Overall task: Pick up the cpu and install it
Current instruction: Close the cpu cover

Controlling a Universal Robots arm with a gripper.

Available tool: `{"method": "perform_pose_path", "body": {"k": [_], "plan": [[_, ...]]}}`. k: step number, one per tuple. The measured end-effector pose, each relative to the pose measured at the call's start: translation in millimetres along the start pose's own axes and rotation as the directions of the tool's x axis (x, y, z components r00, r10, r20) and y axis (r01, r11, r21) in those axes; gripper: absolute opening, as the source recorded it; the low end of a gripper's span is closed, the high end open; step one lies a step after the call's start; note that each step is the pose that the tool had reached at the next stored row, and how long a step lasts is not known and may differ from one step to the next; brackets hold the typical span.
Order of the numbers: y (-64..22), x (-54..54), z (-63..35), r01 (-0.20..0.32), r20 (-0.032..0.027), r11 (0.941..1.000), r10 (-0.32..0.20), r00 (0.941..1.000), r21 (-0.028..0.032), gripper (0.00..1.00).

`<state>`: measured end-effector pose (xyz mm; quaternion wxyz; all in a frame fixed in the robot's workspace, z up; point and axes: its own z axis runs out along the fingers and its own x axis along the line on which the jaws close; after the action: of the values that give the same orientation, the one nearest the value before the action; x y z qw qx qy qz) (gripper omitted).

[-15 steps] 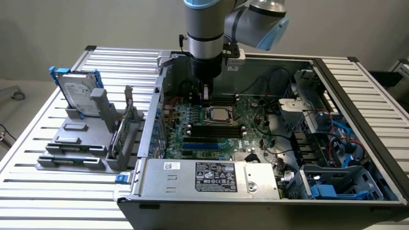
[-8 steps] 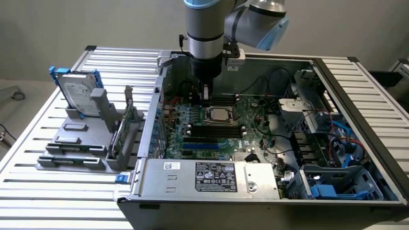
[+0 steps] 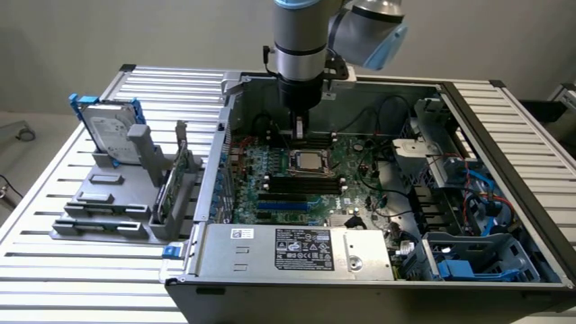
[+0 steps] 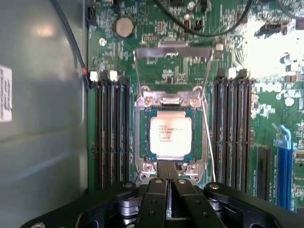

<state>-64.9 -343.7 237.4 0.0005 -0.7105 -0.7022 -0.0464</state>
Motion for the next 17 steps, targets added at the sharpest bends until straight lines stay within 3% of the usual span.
{"method": "perform_pose_path", "body": {"k": [9,12,17], "plan": [[30.4,-9.1,-34.3,-0.001,-0.0001,0.9999,0.001,1.0,0.0141,0.11],[43.9,-13.0,-36.9,-0.001,0.0003,0.9998,0.001,1.0,0.019,0.11],[66.5,-14.7,-36.2,-0.001,0.0001,0.9998,0.001,1.0,0.0203,0.11]]}}
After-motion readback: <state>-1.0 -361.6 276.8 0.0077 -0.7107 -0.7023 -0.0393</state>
